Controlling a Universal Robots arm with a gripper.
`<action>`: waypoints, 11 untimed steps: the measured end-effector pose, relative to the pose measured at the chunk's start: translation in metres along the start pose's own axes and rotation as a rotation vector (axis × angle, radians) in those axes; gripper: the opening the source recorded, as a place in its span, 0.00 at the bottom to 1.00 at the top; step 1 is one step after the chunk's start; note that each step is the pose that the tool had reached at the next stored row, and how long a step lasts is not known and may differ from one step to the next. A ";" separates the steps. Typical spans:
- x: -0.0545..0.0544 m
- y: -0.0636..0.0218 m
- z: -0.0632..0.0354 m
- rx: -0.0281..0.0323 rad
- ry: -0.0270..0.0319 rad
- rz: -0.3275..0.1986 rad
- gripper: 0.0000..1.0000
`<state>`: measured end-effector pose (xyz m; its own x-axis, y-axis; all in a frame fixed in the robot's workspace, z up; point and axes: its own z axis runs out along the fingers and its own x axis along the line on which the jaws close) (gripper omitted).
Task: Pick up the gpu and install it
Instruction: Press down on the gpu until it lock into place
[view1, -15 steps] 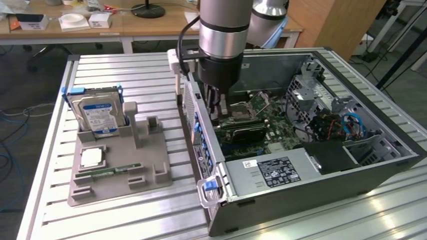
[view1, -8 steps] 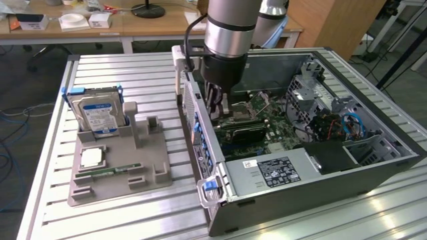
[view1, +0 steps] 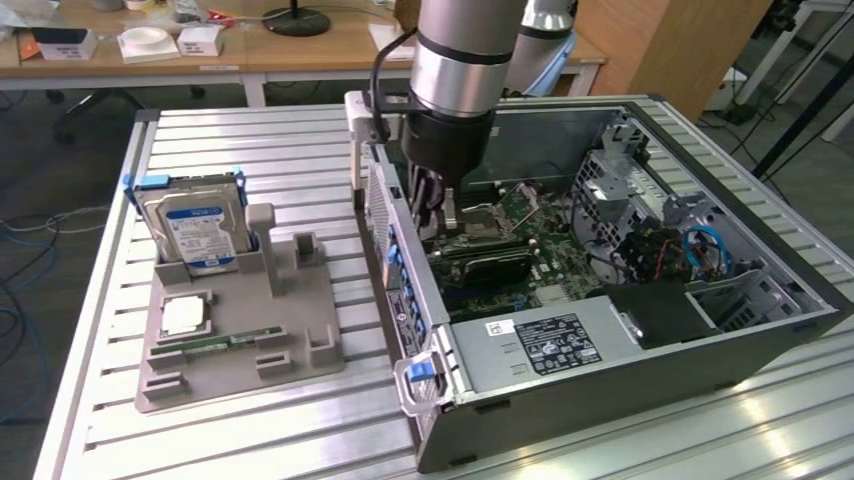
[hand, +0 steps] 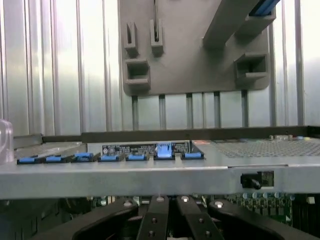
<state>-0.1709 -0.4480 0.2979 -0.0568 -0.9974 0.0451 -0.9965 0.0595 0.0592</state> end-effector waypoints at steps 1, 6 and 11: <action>0.000 -0.0012 -0.0011 -0.0065 -0.0012 0.000 0.11; -0.001 -0.0138 -0.0061 -0.0088 -0.0011 0.002 0.11; 0.000 -0.0108 -0.0058 -0.0095 -0.0024 0.019 0.11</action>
<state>-0.1598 -0.4480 0.3031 -0.0759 -0.9962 0.0438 -0.9946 0.0787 0.0678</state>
